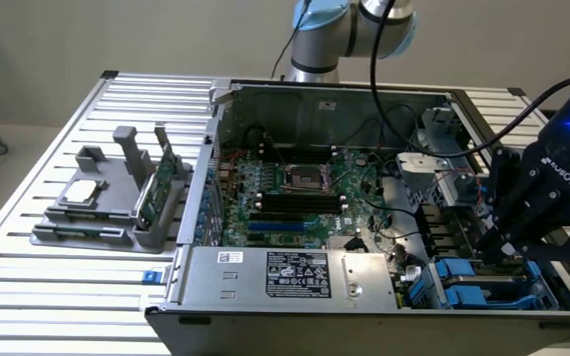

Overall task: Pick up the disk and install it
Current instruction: 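Insert the first disk wire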

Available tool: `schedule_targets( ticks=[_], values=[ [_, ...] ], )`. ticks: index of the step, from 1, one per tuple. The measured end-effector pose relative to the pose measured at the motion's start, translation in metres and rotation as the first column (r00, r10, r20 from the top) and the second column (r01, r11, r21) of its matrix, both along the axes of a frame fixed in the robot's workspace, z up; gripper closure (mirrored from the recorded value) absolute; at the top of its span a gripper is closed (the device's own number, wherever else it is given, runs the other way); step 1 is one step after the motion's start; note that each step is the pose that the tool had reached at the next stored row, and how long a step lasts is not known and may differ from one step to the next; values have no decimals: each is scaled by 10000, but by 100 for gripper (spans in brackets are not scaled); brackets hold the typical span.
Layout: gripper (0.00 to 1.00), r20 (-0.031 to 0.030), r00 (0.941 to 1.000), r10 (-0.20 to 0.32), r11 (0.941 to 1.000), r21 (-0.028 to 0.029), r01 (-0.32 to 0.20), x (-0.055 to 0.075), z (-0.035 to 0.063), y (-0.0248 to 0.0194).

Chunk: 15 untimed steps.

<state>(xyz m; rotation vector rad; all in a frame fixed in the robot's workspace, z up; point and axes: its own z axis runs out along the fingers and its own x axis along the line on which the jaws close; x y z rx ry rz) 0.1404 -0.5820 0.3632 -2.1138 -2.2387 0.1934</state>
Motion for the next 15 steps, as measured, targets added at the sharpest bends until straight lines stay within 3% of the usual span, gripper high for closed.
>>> schedule_targets(
  ticks=[4, 7, 13, 15],
  values=[
    [83, 3, 9999, 103, 9991, 423, -103, 12, -7, -1],
    [83, 7, 9999, 106, 9975, 704, -106, 42, -17, -13],
    [83, 11, 9999, 105, 9939, 1099, -105, 55, -70, -107],
    [83, 12, 9999, 106, 9920, 1256, -106, 57, -87, -126]
  ],
)
